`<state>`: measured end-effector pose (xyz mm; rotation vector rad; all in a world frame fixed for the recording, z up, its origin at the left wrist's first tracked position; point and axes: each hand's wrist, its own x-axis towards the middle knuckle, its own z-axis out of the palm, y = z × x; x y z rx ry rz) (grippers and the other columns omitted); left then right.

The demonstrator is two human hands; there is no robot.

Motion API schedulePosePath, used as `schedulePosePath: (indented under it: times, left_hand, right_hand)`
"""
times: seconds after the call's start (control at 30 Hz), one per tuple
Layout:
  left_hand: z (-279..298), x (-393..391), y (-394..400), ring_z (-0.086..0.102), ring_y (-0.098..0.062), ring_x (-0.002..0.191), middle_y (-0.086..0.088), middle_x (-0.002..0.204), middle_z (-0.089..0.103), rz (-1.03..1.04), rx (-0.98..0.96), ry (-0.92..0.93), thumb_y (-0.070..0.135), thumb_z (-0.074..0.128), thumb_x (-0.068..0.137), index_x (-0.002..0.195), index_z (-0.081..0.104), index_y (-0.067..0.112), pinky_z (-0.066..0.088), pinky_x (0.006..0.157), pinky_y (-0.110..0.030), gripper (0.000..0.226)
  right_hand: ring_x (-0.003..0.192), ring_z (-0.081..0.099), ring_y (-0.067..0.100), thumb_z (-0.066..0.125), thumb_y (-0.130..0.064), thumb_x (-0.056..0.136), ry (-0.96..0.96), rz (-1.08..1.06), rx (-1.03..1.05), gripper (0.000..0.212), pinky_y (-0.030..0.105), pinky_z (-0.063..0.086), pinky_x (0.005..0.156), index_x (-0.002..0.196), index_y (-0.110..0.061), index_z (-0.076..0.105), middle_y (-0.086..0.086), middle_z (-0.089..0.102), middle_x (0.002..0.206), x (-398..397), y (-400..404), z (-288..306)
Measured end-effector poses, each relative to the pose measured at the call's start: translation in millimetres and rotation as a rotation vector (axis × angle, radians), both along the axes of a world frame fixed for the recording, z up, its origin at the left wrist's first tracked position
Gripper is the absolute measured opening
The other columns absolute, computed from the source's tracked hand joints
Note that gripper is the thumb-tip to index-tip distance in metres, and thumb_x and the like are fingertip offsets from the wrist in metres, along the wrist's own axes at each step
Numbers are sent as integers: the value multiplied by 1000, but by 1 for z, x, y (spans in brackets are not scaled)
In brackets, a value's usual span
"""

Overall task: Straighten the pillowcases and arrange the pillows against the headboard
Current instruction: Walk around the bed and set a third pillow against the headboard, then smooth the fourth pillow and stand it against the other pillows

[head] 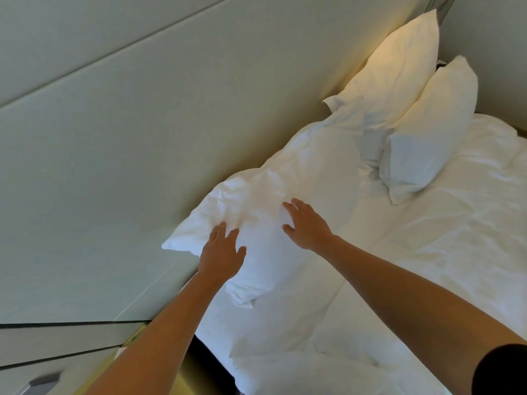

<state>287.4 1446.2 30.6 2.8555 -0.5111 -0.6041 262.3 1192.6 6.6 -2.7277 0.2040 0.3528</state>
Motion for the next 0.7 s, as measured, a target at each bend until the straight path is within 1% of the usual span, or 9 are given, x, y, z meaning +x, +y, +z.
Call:
schedulePosePath:
  times: [0.1, 0.23, 0.33, 0.4, 0.47, 0.57, 0.7]
  left_hand:
    - [-4, 5, 7, 12, -30, 158, -13, 170, 17, -37, -32, -13, 45, 48, 103, 158, 34, 19, 34, 119, -47, 62]
    - [-8, 6, 3, 12, -34, 158, -19, 169, 17, -94, -63, -3, 48, 49, 102, 156, 37, 19, 34, 120, -50, 62]
    - [-11, 2, -10, 11, -38, 157, -24, 168, 14, -143, -64, 5, 49, 49, 102, 155, 38, 18, 28, 123, -53, 62]
    - [-13, -3, -25, 10, -39, 157, -25, 168, 13, -189, -82, 8, 48, 49, 102, 154, 38, 18, 26, 123, -53, 61]
    - [-14, -11, -43, 10, -38, 157, -23, 168, 15, -253, -124, 41, 47, 49, 102, 154, 38, 17, 29, 122, -52, 61]
    - [-12, -38, -78, 13, -33, 157, -18, 167, 22, -336, -183, 143, 45, 50, 103, 154, 39, 17, 34, 118, -51, 60]
    - [-8, -96, -130, 23, -29, 154, -15, 162, 34, -463, -223, 260, 45, 52, 102, 150, 46, 18, 37, 116, -50, 56]
  right_hand:
    - [152, 34, 31, 55, -38, 105, 38, -42, 6, 66, 47, 43, 116, 163, -22, 28, 7, 28, 170, -7, 9, 2]
    - [148, 40, 31, 56, -37, 104, 74, -152, 51, 68, 47, 43, 116, 164, -19, 28, 8, 38, 164, -29, 12, 4]
    - [146, 43, 32, 56, -39, 105, 127, -254, 61, 68, 48, 42, 116, 164, -19, 28, 9, 42, 162, -60, 5, 4]
    - [146, 43, 32, 55, -40, 105, 171, -322, 54, 68, 48, 42, 116, 164, -21, 28, 9, 43, 162, -91, -4, 3]
    - [146, 44, 31, 56, -42, 104, 208, -400, 51, 68, 47, 42, 116, 163, -23, 29, 8, 44, 161, -127, -14, 5]
    - [144, 46, 30, 55, -43, 104, 247, -527, 45, 67, 46, 43, 114, 163, -25, 29, 8, 45, 159, -194, -26, 12]
    - [144, 46, 28, 54, -46, 105, 287, -720, 47, 66, 43, 42, 114, 162, -28, 29, 7, 46, 159, -296, -38, 27]
